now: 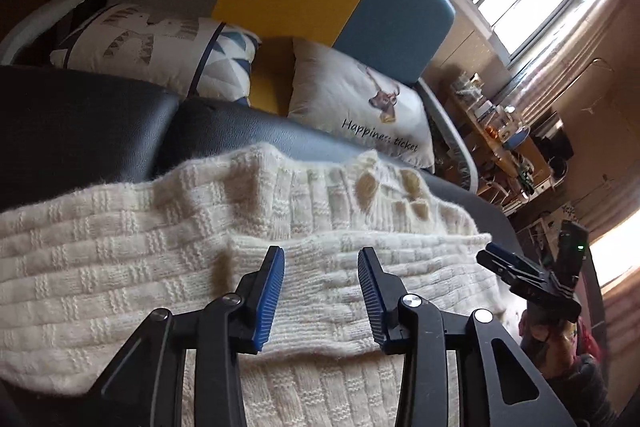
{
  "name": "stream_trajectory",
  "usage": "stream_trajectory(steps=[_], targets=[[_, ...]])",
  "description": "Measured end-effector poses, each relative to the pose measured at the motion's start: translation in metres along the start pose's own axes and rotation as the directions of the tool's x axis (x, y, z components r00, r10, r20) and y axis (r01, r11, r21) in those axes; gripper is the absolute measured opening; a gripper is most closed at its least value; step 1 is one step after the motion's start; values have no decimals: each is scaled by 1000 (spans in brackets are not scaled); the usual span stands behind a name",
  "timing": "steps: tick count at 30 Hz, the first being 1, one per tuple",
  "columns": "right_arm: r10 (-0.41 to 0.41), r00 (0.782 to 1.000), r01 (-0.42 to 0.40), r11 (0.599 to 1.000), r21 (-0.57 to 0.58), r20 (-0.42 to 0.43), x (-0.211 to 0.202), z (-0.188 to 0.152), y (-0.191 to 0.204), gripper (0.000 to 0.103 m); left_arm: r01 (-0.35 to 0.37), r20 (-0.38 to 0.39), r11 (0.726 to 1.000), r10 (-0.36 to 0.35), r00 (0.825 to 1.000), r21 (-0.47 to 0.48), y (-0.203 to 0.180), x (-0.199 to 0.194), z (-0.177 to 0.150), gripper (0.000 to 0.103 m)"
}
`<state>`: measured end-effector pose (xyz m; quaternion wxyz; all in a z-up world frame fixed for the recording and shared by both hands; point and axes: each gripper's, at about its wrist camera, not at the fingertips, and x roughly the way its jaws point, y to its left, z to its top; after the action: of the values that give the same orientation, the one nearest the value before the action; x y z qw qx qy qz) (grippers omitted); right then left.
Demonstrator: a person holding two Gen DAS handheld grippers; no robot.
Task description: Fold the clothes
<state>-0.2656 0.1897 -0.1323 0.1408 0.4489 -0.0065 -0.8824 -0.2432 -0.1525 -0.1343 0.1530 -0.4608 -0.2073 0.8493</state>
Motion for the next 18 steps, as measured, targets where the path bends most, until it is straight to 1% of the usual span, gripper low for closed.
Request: stream_trajectory(steps=[2, 4, 5, 6, 8, 9, 11, 12, 15, 16, 18], targets=[[0, 1000, -1, 999, -39, -30, 7, -9, 19, 75, -37, -59, 999, 36, 998, -12, 7, 16, -8, 38], [-46, 996, 39, 995, -92, -74, 22, -22, 32, 75, -32, -32, 999, 32, 999, 2, 14, 19, -16, 36], [-76, 996, 70, 991, -115, -55, 25, -28, 37, 77, -29, -19, 1000, 29, 999, 7, 17, 20, -21, 34], [-101, 994, 95, 987, -131, -41, 28, -32, 41, 77, -22, -12, 1000, 22, 1000, -15, 20, 20, -21, 33], [-113, 993, 107, 987, -120, -39, 28, -33, 42, 77, -4, -7, 998, 4, 1000, -68, 26, 19, -20, 32], [-111, 993, 105, 989, -106, -50, 27, -32, 41, 77, 5, -7, 995, -6, 1000, -98, 28, 17, -19, 32], [-103, 991, 97, 992, -75, -81, 22, -29, 40, 77, 3, 3, 989, -3, 1000, -148, 29, 7, -18, 32], [-89, 992, 85, 995, -58, -87, 16, -27, 40, 77, 2, 28, 986, 3, 1000, -168, 30, -3, -19, 33], [2, 1000, -2, 1000, -8, -25, -11, -34, 49, 77, 86, 127, 962, -55, 990, -260, 46, -48, -29, 39], [39, 999, -39, 999, 10, -19, -16, -39, 55, 77, 97, 155, 949, -52, 987, -301, 58, -64, -35, 42], [111, 994, -111, 993, 42, -9, -25, -52, 68, 77, 75, 198, 923, 1, 980, -377, 93, -102, -49, 42]])
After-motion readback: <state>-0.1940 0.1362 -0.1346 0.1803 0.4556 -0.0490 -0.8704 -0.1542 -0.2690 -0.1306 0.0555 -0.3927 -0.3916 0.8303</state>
